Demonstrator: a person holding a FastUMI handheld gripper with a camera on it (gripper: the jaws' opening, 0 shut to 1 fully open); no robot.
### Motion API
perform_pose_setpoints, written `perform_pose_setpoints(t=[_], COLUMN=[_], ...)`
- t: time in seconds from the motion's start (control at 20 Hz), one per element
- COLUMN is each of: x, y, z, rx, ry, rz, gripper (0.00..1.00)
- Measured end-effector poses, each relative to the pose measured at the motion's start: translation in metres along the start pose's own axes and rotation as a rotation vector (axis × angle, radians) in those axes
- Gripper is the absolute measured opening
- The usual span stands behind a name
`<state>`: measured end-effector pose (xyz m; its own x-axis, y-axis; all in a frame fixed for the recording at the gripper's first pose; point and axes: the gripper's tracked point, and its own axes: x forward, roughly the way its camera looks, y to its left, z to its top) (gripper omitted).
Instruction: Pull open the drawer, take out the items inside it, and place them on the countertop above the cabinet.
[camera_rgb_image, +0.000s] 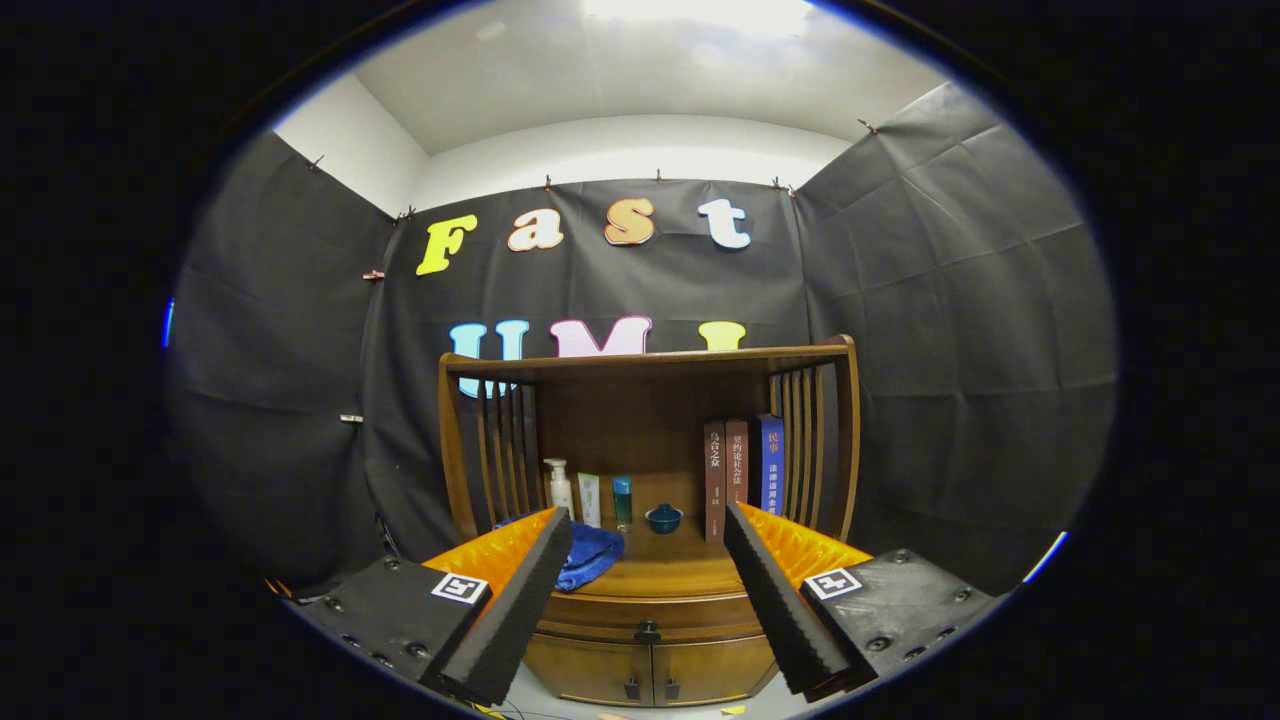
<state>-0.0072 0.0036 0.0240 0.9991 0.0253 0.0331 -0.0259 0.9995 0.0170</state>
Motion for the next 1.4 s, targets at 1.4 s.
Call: perform_pose_setpoints(t=[1.4], x=[0.127], y=[-0.001], z=[-0.284], rx=[0.019], ry=[0.397], rz=[-0.018], gripper=[0.99])
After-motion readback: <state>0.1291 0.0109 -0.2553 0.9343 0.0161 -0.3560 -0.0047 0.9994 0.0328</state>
